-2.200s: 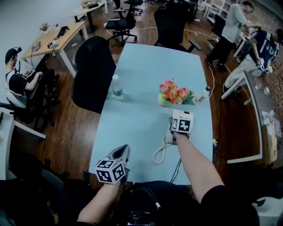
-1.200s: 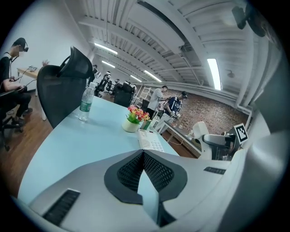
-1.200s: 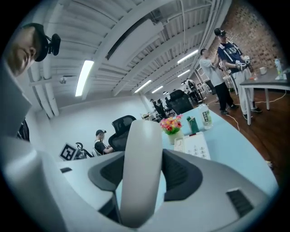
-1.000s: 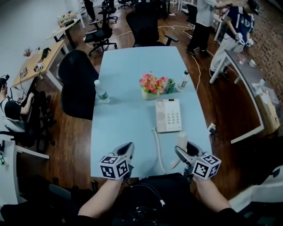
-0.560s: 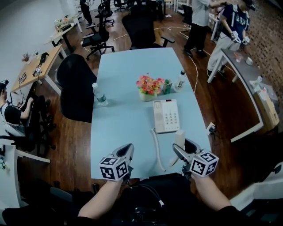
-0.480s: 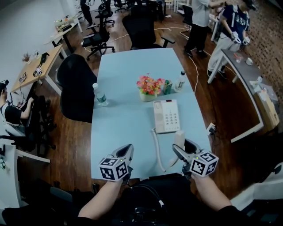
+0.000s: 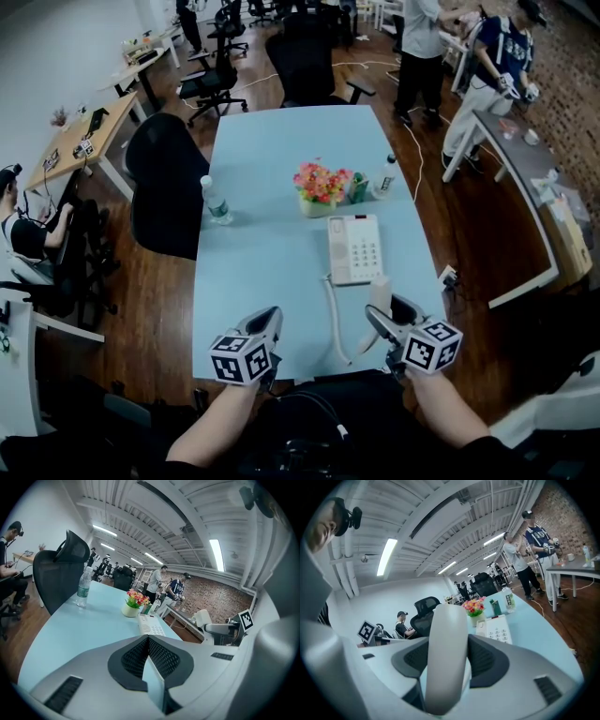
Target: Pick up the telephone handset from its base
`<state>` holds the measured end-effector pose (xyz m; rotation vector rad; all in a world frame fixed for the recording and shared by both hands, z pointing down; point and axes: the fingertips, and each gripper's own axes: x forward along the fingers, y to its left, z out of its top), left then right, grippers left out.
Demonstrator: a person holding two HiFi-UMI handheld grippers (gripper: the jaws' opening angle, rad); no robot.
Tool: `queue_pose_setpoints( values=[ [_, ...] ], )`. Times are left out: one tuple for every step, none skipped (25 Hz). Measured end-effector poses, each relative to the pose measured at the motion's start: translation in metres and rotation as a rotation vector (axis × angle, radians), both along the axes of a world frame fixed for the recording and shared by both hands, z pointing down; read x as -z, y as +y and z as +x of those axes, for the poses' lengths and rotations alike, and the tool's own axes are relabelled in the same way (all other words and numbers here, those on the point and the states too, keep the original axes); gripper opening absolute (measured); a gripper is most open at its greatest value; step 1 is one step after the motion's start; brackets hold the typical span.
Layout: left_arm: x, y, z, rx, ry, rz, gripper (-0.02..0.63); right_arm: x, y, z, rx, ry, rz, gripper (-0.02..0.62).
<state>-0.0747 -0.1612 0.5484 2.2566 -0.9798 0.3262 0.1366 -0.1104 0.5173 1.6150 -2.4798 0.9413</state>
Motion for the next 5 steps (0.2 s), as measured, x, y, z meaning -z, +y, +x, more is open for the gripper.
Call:
queue_pose_setpoints(
  values=[
    [0.0004, -0.0009, 0.0001, 0.002, 0.002, 0.0, 0.0, 0.0003, -0.0004, 0.0006, 0.0, 0.002, -0.001, 0.256],
    [0.0006, -0.0016, -0.0001, 0.005, 0.004, -0.001, 0.0, 0.0001, -0.0005, 0.0009, 0.0, 0.004, -0.002, 0.256],
    [0.0006, -0.0021, -0.0006, 0.008, 0.005, -0.002, 0.0, -0.0014, -0.0002, 0.0014, 0.0, 0.004, -0.004, 0.256],
    [0.0005, -0.0025, -0.0011, 0.012, 0.006, -0.003, 0.0, -0.0041, 0.0004, 0.0021, 0.001, 0.003, -0.008, 0.256],
    [0.0003, -0.0029, -0.0016, 0.015, 0.007, -0.004, 0.0, -0.0071, 0.0011, 0.0028, 0.002, 0.002, -0.012, 0.256]
  ],
)
